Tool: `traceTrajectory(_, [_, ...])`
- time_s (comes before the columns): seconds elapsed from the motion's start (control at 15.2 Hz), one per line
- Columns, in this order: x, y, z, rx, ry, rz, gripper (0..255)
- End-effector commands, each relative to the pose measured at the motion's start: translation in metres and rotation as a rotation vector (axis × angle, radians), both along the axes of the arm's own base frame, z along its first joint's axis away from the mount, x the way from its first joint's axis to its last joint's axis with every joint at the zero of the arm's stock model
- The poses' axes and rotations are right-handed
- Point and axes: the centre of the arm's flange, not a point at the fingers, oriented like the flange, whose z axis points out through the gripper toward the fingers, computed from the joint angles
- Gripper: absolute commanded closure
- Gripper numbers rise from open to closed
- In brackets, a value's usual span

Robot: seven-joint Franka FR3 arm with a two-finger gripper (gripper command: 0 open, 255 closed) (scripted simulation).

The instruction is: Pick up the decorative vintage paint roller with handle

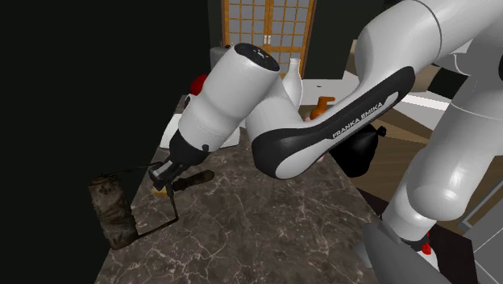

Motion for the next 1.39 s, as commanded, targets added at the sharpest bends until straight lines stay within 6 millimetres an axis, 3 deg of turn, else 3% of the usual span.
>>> traceTrajectory(0.0, [0.000,0.000,0.000,0.000,0.000,0.000,255])
traceTrajectory(0.4, [0.000,0.000,0.000,0.000,0.000,0.000,255])
traceTrajectory(1.32, [0.000,0.000,0.074,0.000,0.000,0.000,255])
